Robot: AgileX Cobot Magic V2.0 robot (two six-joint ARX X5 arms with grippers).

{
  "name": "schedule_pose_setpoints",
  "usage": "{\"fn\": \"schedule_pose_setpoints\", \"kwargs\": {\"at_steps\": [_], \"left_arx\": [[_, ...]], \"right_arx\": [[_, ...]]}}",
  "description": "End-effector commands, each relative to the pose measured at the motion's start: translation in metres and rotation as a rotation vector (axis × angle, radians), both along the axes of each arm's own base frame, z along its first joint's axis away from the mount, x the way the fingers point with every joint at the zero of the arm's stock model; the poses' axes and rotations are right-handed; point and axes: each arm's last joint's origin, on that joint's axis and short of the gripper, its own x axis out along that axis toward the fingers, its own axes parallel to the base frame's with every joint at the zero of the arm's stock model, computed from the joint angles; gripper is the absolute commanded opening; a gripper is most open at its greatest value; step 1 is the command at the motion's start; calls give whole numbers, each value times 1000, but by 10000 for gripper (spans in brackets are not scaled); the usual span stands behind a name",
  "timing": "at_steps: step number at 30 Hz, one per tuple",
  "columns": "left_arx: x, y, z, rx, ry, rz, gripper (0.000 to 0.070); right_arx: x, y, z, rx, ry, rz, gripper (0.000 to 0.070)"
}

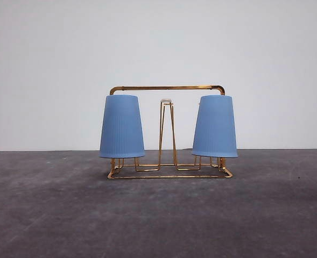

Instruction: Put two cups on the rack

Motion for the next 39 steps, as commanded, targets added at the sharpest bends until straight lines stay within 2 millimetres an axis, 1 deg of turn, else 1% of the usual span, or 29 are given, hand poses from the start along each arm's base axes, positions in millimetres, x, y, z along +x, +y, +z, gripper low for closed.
{"fn": "schedule_pose_setpoints", "kwargs": {"at_steps": [1,12,16,18,20,24,30,35,39], "left_arx": [[2,0,2,-9,-7,4,23],[0,0,4,-4,-24,8,23],[-14,2,10,16,-89,-12,23],[-24,3,8,15,-131,-11,23],[-35,5,1,10,-181,-1,23],[-56,11,-24,-4,-312,35,23],[-83,14,-81,-15,-465,60,23],[-97,15,-125,-40,-564,72,23],[-103,15,-146,-60,-618,84,23]], "right_arx": [[1,0,2,10,-6,-11,10],[2,0,2,10,-11,-11,10],[2,0,2,10,-11,-11,10],[2,0,2,10,-11,-11,10],[2,0,2,10,-12,-11,10],[2,0,2,10,-11,-11,10],[2,0,2,10,-11,-11,10],[2,0,2,10,-11,-11,10],[2,0,2,10,-11,-11,10]]}}
